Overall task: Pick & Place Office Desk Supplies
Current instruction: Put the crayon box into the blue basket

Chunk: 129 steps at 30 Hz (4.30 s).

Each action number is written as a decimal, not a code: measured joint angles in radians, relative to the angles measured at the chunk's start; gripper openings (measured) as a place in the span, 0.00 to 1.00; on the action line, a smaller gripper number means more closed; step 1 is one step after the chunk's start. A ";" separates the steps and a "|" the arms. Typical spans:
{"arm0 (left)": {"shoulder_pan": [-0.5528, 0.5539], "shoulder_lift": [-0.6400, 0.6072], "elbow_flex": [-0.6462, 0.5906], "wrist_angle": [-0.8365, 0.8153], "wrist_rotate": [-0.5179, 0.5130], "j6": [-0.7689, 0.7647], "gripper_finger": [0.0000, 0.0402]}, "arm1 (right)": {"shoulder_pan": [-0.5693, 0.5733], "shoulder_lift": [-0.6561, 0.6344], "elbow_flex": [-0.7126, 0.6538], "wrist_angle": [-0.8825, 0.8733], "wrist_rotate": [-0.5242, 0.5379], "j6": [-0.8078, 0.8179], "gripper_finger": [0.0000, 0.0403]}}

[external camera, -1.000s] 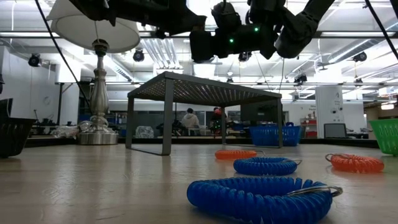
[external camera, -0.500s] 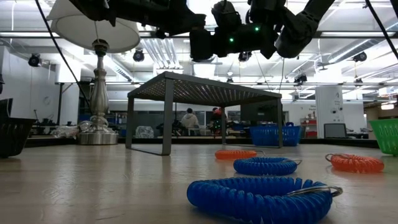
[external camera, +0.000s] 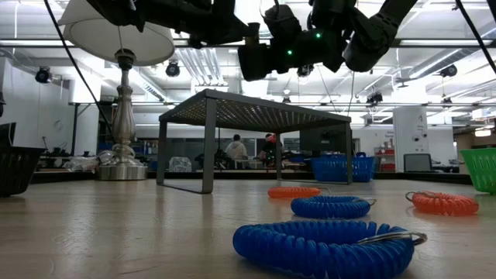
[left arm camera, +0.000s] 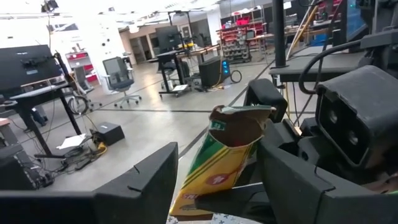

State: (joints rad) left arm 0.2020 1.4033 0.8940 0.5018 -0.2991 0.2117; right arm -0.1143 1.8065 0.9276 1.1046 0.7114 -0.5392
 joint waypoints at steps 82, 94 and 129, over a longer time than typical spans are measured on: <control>-0.003 -0.001 0.000 -0.085 0.037 -0.053 0.55 | -0.312 -0.682 0.072 -1.477 -0.166 0.712 0.09; -0.003 -0.001 0.000 -0.110 0.030 -0.056 0.55 | -0.588 -0.565 0.153 -1.658 -0.429 0.769 0.09; -0.003 -0.001 0.000 -0.141 0.030 -0.056 0.55 | -0.742 -0.138 0.230 -1.895 -0.627 0.756 0.09</control>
State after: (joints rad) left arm 0.1989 1.4025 0.8936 0.3611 -0.2694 0.1558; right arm -0.8565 1.6681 1.1576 -0.7902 0.0847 0.2167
